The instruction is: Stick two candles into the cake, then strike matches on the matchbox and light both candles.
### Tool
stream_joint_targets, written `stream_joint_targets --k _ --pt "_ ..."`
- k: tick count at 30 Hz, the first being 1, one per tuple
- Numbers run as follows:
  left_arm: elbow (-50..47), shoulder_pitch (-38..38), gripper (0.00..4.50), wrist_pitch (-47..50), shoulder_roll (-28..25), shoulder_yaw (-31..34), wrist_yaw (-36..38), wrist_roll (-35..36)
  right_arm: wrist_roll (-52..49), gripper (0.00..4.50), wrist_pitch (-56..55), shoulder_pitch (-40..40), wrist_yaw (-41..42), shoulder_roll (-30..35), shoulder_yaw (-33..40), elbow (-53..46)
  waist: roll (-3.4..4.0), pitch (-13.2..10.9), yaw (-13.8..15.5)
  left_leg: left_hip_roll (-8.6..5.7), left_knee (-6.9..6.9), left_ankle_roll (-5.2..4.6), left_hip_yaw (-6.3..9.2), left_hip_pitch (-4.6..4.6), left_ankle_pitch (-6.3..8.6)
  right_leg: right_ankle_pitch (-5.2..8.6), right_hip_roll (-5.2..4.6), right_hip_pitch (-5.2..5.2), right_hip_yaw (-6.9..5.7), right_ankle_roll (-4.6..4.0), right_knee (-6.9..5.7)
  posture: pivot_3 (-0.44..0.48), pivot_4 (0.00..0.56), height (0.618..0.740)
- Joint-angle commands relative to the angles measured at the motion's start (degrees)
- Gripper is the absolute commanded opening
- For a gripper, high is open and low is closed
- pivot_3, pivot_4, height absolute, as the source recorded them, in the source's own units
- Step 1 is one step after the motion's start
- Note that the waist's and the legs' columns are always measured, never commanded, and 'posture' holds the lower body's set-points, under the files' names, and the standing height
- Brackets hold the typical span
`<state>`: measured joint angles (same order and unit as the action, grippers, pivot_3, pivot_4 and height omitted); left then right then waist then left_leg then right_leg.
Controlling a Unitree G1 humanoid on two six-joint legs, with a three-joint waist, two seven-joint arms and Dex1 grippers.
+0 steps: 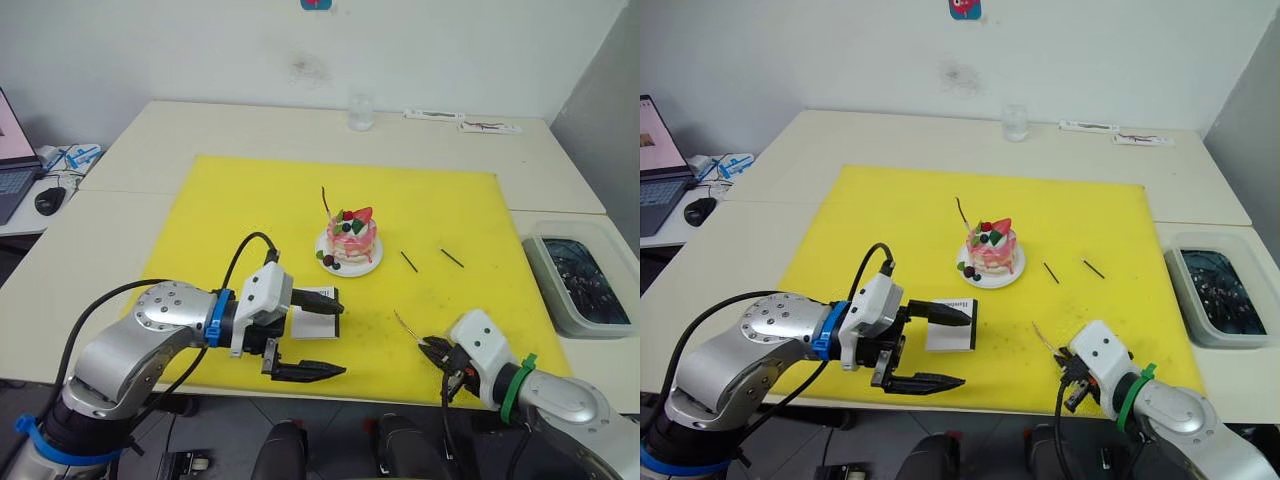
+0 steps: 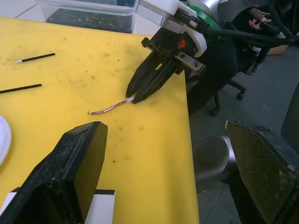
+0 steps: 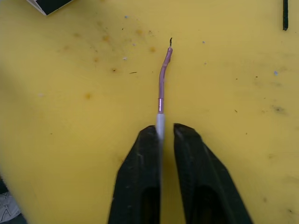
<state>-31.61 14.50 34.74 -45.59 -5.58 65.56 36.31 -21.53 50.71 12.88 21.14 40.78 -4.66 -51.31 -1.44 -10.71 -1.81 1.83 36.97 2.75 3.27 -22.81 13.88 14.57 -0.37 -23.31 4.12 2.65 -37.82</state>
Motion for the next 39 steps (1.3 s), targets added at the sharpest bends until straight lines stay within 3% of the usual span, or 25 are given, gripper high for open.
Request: stream_joint_targets --k 1,5,8,13,16,23,37,39 --pt "-1.59 0.93 4.50 -0.82 0.04 0.21 -0.38 0.26 -0.46 0.02 1.03 -0.67 0.23 -0.33 0.22 -2.39 0.00 0.00 0.01 0.00 0.00 0.00 0.00 0.00 0.00 0.00 0.00 0.00 0.00 0.00 0.00 0.000 0.150 0.740" --pt "-1.58 1.03 4.50 -0.65 0.10 0.16 -0.69 0.31 -2.36 0.02 2.26 -2.09 0.89 -1.19 3.30 -3.09 0.00 0.00 0.01 0.00 0.00 0.00 0.00 0.00 0.00 0.00 0.00 0.00 0.00 0.00 0.00 0.000 0.150 0.740" --pt "-1.46 1.23 4.50 -0.20 0.10 0.25 -0.86 0.78 -5.60 0.02 2.97 -2.13 5.28 2.04 10.58 -3.98 0.01 0.00 0.01 0.00 0.01 0.00 0.00 -0.01 0.00 -0.01 0.00 0.00 0.01 0.01 0.00 0.000 0.150 0.740" --pt "-1.54 1.75 4.50 -0.02 -0.13 -0.39 0.17 1.48 -5.48 0.02 -2.45 5.71 17.73 10.67 25.34 0.99 -0.01 0.00 0.26 -0.03 -0.01 0.00 0.01 -0.03 0.00 -0.01 -0.01 0.04 -0.02 0.02 0.06 0.000 0.150 0.740" --pt "-1.83 2.15 4.50 0.01 -0.08 -0.95 0.87 1.84 -4.18 0.02 -7.27 10.03 23.82 12.96 30.63 5.65 -0.01 0.00 0.17 -0.02 -0.02 -0.01 0.00 -0.03 0.00 0.00 0.00 0.03 -0.02 0.00 0.06 0.000 0.150 0.740" --pt "-2.38 2.87 4.50 0.05 0.20 -1.75 0.58 2.43 0.00 0.02 -15.52 15.79 31.86 15.30 35.01 13.76 -0.01 0.00 0.11 -0.02 0.04 -0.01 -0.02 0.03 0.00 -0.02 0.00 0.06 0.02 0.04 0.01 0.000 0.150 0.740" --pt "-2.76 5.73 4.50 2.61 1.95 -2.88 -1.61 2.96 2.10 0.02 -15.41 17.78 38.24 17.09 35.81 20.13 0.00 0.00 0.09 -0.03 0.05 -0.01 -0.03 0.03 0.00 -0.03 0.00 0.08 0.02 0.05 0.01 0.000 0.150 0.740" --pt "-3.07 6.04 4.50 3.02 2.19 -3.03 -1.93 3.07 2.02 0.47 -15.24 17.69 39.01 17.33 35.85 20.14 0.00 0.00 0.10 -0.03 0.05 -0.01 -0.02 0.03 0.00 -0.03 0.00 0.08 0.02 0.05 0.00 0.000 0.150 0.740"
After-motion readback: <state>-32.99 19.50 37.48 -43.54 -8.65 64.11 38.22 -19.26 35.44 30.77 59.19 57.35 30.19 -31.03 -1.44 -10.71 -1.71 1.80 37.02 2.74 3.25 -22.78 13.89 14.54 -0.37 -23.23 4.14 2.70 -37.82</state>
